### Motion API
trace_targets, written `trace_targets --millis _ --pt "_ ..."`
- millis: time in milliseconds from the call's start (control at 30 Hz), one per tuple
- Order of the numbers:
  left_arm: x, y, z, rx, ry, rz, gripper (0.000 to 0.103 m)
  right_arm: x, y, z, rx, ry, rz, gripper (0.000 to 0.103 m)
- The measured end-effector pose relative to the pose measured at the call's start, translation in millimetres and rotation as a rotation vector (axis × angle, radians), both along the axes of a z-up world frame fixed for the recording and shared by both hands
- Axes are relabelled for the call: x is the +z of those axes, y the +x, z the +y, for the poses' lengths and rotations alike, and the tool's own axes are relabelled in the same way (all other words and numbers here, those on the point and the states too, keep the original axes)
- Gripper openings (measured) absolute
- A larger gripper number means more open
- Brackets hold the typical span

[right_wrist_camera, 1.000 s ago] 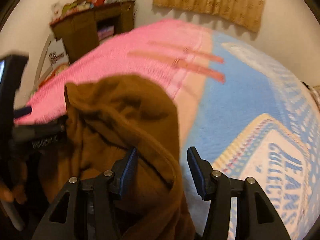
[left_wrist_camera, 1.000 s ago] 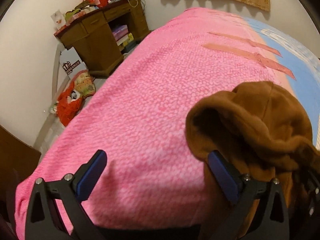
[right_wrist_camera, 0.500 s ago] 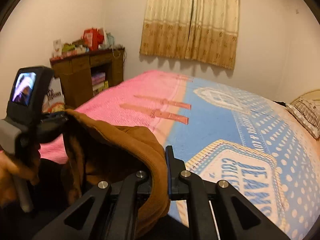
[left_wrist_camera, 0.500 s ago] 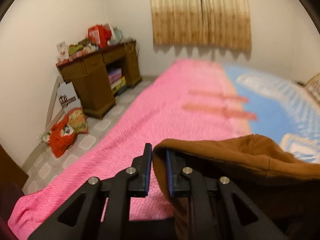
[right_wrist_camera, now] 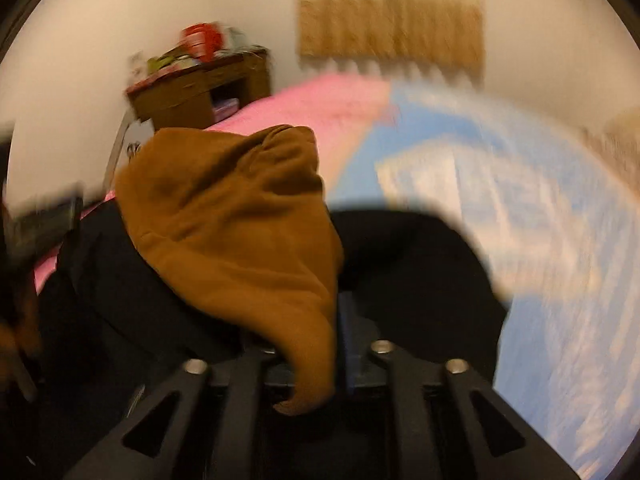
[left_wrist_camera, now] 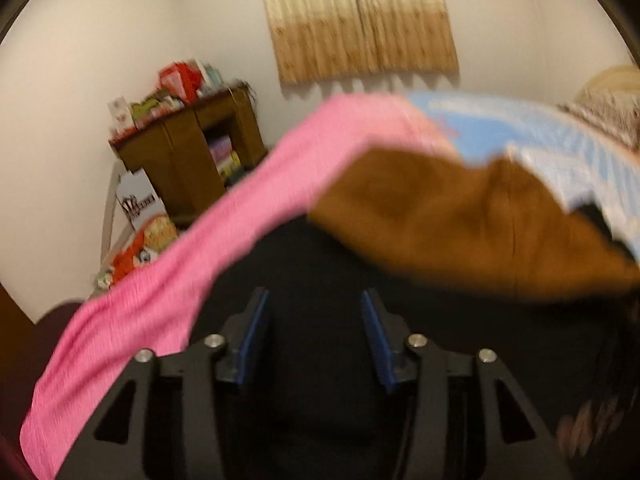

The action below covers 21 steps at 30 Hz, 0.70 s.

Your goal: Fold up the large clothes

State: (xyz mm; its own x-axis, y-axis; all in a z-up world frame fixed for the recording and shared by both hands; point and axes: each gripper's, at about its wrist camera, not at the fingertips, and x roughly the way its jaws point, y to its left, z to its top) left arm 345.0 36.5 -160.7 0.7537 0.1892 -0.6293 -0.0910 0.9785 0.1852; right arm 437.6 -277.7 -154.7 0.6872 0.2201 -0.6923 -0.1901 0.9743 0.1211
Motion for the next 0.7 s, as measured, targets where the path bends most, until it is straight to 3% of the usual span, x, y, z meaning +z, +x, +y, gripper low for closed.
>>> trace_targets --millis 33,100,233,300,367,500,567,633,700 --pt "-1.4 -5.5 1.9 -0.005 0.011 0.001 0.07 2.1 -3.8 -7.1 -0.023 0.017 -0.009 0.057" --pt "3.4 -20.3 8.9 0.001 0.038 -0.04 0.081 7.5 -8.8 -18.8 -0.043 0.075 0.001 0.059" --pt "36.9 -20.5 24.7 -0.025 0.021 -0.141 0.085 17.9 -8.1 -15.5 -0.06 0.054 -0.021 0.059" --pt "50.7 -4.9 31.3 -0.033 0.044 -0.164 0.092 23.1 -3.2 -8.8 -0.054 0.021 -0.042 0.059" --pt "54.0 10.6 40.6 -0.026 0.076 -0.177 0.094 27.6 -0.8 -5.2 -0.09 0.003 -0.073 0.059" --pt "38.9 53.6 47.3 -0.176 0.122 -0.092 0.096 32.7 6.7 -16.0 -0.11 0.048 -0.084 0.059" --pt "33.6 63.3 48.8 -0.245 0.088 -0.061 0.096 32.6 15.1 -28.6 -0.119 0.123 -0.046 0.059" --pt "34.1 89.0 57.4 -0.226 -0.032 0.009 0.096 25.2 26.1 -47.2 -0.107 0.307 0.019 0.059" --pt "39.5 105.7 72.5 -0.159 -0.203 0.021 0.096 14.5 36.2 -63.2 -0.138 0.427 0.087 0.059"
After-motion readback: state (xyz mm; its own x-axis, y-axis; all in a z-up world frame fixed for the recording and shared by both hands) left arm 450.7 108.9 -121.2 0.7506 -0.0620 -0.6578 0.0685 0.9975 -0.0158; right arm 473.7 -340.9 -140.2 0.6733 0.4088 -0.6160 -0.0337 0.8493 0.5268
